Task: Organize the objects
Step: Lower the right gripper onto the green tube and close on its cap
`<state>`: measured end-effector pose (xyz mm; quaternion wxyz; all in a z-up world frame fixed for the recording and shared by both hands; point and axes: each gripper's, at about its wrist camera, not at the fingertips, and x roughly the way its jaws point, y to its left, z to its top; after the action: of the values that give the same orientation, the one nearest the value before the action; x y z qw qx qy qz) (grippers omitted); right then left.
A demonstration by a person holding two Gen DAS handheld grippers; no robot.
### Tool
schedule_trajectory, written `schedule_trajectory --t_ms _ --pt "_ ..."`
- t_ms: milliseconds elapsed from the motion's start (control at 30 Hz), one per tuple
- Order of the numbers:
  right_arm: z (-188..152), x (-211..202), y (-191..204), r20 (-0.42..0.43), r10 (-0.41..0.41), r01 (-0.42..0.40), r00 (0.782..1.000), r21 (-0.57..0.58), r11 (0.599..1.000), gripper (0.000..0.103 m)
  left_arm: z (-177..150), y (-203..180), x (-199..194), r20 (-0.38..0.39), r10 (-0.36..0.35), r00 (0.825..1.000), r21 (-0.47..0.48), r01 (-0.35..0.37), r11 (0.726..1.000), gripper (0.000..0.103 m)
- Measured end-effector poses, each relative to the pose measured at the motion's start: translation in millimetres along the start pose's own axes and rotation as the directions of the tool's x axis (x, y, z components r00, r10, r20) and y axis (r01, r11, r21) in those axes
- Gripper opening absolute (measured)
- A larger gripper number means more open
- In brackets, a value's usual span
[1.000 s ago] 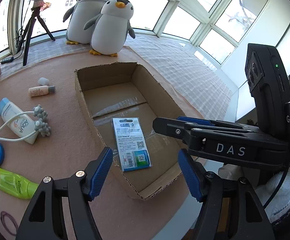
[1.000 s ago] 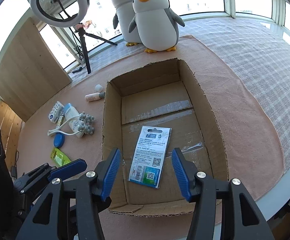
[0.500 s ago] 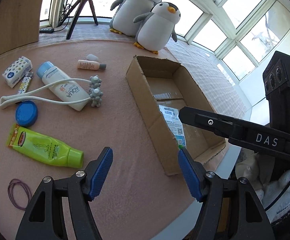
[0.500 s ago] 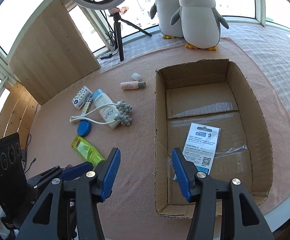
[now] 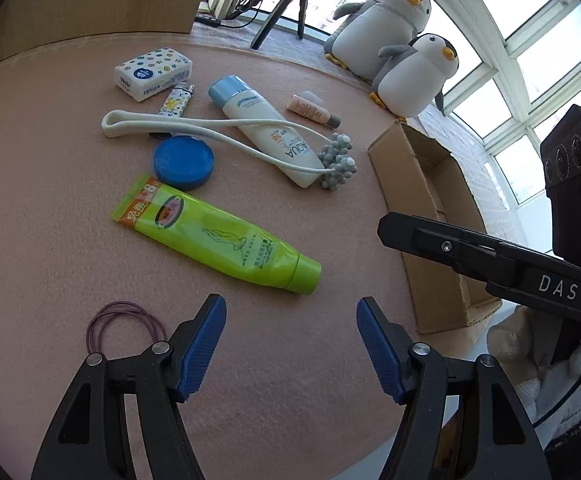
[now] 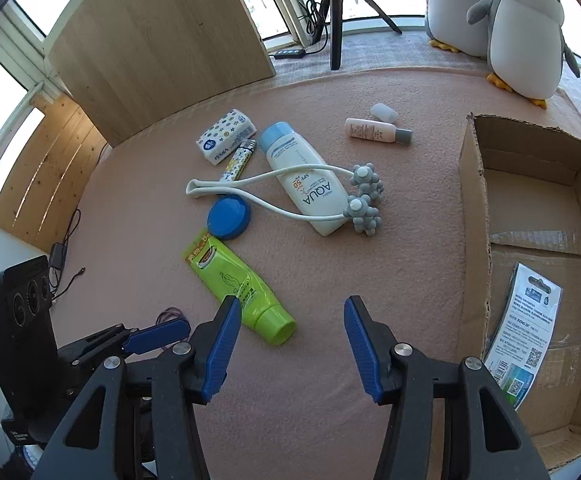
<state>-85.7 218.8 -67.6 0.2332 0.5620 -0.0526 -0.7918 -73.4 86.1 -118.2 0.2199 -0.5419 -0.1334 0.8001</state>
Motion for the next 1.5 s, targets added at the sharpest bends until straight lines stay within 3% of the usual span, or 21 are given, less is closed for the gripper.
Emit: schedule_trajectory --t_ms 433,700,1033,1100,1500 --pt "8.5 66.3 4.8 -0.155 0.029 -0.021 0.988 0.051 0.998 0.049 -0.6 40.6 16.9 -0.024 -0.038 0.999 -0.102 0.035 0.994 0.069" --pt "-3.5 75.0 19.7 -0.232 0.146 -0.137 0.962 0.052 0.989 0.045 -4.2 40.8 17.2 -0.037 -0.034 0.999 -0.066 0.032 0.997 0.069" --pt "-0.2 85.7 34.7 -0.252 0.116 -0.125 0.961 -0.018 0.992 0.040 -6.9 40.3 20.2 -0.042 -0.041 0.998 -0.062 0.038 0.997 0.069" --pt "-0.4 89.4 37.1 -0.268 0.132 -0.141 0.954 -0.016 0.990 0.031 -6.4 39.5 22.0 -0.041 -0.044 0.998 -0.061 0.041 0.997 0.069" --pt "-10.5 90.1 44.6 -0.278 0.198 -0.203 0.940 0.012 0.979 0.030 -8.0 34.5 21.2 -0.032 -0.042 0.999 -0.045 0.040 0.998 0.068"
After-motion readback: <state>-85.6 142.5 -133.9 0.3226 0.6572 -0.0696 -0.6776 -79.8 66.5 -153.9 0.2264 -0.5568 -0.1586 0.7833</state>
